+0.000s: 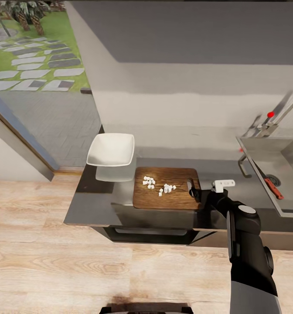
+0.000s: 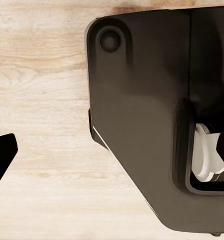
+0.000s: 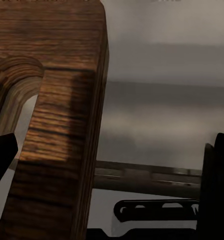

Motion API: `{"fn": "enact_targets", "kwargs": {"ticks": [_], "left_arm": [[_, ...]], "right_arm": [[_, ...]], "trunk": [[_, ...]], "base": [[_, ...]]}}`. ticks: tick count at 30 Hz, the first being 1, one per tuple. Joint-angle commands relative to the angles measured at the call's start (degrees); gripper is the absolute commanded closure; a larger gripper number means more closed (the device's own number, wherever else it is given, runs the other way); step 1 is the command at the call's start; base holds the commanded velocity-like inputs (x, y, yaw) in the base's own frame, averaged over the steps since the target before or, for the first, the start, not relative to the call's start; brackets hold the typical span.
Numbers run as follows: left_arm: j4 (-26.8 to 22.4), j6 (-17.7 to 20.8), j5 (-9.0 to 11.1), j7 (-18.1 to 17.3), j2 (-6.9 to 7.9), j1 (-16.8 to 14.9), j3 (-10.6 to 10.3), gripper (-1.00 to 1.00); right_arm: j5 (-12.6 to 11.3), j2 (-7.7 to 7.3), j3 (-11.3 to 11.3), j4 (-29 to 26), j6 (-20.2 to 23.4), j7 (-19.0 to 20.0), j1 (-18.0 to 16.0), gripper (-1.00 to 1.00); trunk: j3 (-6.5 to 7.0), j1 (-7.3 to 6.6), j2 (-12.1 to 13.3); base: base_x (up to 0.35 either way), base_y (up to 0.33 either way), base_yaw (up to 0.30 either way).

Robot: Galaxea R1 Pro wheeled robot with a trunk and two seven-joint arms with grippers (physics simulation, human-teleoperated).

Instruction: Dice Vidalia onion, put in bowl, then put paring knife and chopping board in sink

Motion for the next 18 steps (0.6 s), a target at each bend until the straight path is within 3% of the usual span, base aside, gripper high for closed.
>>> {"fn": "enact_targets", "kwargs": {"ticks": [1,18], "left_arm": [[-0.1,-0.1,0.5,0.5,0.1,0.0,-0.5,-1.0],[0.0,-0.1,0.5,0.5,0.1,0.0,-0.5,-1.0]], "right_arm": [[0.7,0.06,-0.1,0.9,0.3,0.5,0.0,-1.0],[0.7,0.06,-0.2,0.9,0.4,0.5,0.0,-1.0]], "trunk": [[-0.08,0.05,-0.1],[-0.09,0.05,-0.1]], "base": [[0.0,0.0,0.0],[0.0,0.0,0.0]]}}
